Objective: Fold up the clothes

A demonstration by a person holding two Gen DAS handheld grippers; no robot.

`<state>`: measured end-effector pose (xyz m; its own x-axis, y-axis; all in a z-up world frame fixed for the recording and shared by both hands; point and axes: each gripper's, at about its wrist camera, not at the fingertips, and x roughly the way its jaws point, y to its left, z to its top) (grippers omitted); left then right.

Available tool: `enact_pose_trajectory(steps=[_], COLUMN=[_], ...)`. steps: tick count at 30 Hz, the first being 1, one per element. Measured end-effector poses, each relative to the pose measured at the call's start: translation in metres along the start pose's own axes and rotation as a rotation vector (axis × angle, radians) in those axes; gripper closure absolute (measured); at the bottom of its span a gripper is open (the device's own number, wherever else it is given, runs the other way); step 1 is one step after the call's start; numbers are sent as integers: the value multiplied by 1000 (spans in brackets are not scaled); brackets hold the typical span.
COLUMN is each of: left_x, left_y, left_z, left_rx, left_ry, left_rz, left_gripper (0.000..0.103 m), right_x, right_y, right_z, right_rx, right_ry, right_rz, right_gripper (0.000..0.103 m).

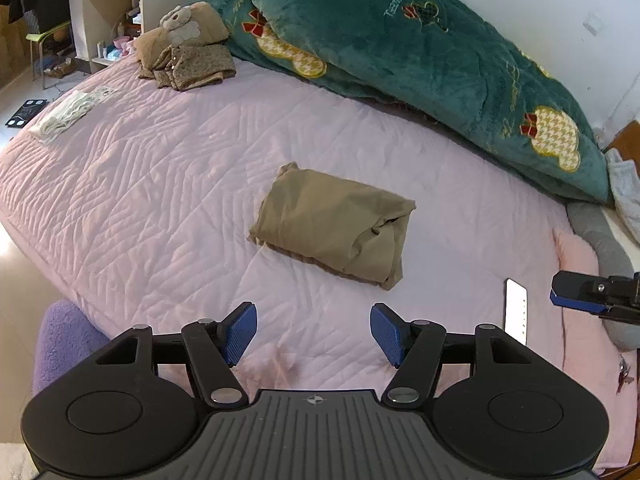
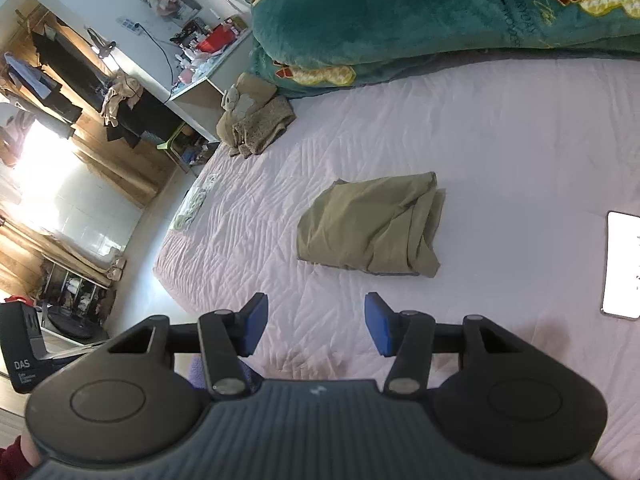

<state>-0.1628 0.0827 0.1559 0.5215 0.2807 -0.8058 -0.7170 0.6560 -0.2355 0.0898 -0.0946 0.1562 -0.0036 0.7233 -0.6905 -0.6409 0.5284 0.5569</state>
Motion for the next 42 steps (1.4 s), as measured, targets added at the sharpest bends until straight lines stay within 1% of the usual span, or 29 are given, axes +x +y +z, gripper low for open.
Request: enact_pose_trajectory(steps=[4, 6, 7, 8, 12, 15, 18, 19, 21, 24, 26, 27, 30, 36, 39, 42], left_x=[-1, -2, -2, -1, -2, -9, -16, -18, -21, -21, -17, -14, -4, -4, -7, -9], left_y=[-2, 0, 4, 7, 30, 46, 60, 65, 61, 33, 20, 17, 16, 26, 30, 31], left_z=[1, 3, 4, 6, 16, 24, 31, 34, 35, 29, 24, 21, 18, 11, 6, 2], left_rx=[0, -2, -6, -10, -32, -37, -67, -81, -105, -48, -26, -22, -17, -14, -18, -20], left_ry=[-10, -17, -20, -22, -24, -42, -57, -62, -74, -80, -79, -73, -44, -24, -16, -13], left_rz=[-11, -20, -20, -18, 26, 57, 77, 82, 48, -7, -30, -31, -20, 4, 18, 24], left_gripper=[39, 39, 39, 39, 39, 39, 39, 39, 38, 37, 37, 37, 37, 37, 37, 37], right_x=[-6, -7, -5, 1, 29, 26, 15, 11, 6, 0, -7, -10, -15, -22, -17, -14], right_y=[2, 5, 8, 13, 41, 71, 72, 64, 40, -8, -30, -31, -16, 33, 42, 45], right_z=[2, 3, 4, 4, 6, -1, -7, -5, 4, 29, 41, 42, 28, -36, -51, -51], right_rx=[-13, -29, -34, -24, 51, 27, 32, 44, 77, 143, 185, 187, 147, 77, 55, 39], right_ry=[-24, -70, -93, -104, -91, -115, -100, -113, -146, -198, -228, -235, -223, -98, -41, -18], right_rz=[-15, -37, -56, -67, -4, 92, 134, 118, 61, -73, -127, -131, -98, 44, 65, 62], right_gripper=[49, 48, 45, 44, 44, 44, 44, 44, 44, 44, 44, 44, 44, 42, 42, 42])
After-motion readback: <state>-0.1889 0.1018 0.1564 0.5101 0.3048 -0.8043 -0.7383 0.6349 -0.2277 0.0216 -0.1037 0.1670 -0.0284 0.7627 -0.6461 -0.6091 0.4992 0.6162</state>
